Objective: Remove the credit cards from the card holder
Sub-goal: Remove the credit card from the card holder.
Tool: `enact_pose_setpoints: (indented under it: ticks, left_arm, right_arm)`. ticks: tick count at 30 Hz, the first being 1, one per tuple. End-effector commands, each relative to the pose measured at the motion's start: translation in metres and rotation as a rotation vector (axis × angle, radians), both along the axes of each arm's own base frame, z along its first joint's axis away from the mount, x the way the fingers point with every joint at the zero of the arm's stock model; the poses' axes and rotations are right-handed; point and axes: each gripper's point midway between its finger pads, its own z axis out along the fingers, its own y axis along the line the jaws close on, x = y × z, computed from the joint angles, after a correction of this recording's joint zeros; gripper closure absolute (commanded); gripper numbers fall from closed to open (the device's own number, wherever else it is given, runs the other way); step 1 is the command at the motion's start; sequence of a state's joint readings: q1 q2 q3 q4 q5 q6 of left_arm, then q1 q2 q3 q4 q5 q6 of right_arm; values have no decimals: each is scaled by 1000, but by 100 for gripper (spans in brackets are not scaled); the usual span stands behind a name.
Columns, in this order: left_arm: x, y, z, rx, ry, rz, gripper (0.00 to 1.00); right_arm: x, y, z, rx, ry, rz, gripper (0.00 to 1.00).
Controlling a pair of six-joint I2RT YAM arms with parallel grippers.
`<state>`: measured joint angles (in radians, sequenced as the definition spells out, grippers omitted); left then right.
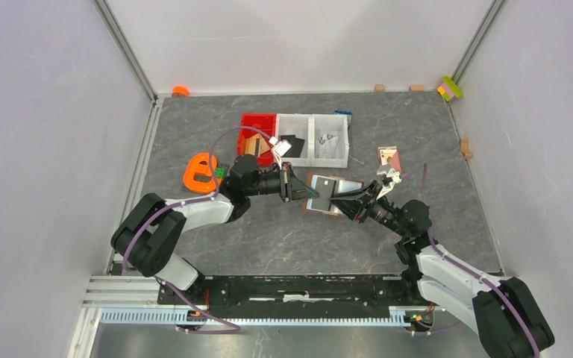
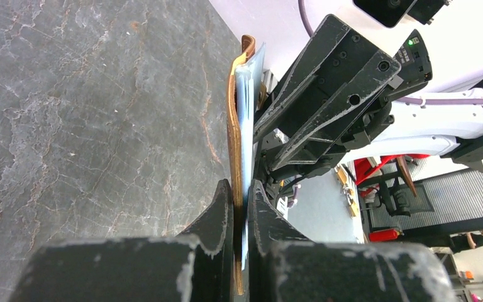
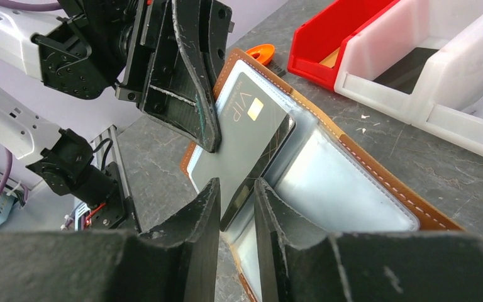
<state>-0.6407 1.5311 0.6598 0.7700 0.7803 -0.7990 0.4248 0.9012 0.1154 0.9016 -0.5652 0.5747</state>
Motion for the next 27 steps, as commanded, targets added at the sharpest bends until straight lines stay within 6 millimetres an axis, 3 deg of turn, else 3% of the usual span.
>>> enact_pose_setpoints:
  ticks: [1, 10, 15, 27]
  left_arm:
    - [-15, -5, 23, -78, -49, -77, 96]
    - [-18, -8, 23, -88, -43, -100, 88]
    - [-22, -7, 28, -105, -65, -109, 95]
    - [-29, -10, 34, -129, -72, -147, 98]
  right_arm:
    - [2, 0, 18, 31, -51, -14, 69]
    - [-8, 5, 25, 79, -53, 49, 74]
    - [3, 2, 11, 60, 20, 8, 63]
    - [11, -16, 10, 108, 49, -65, 62]
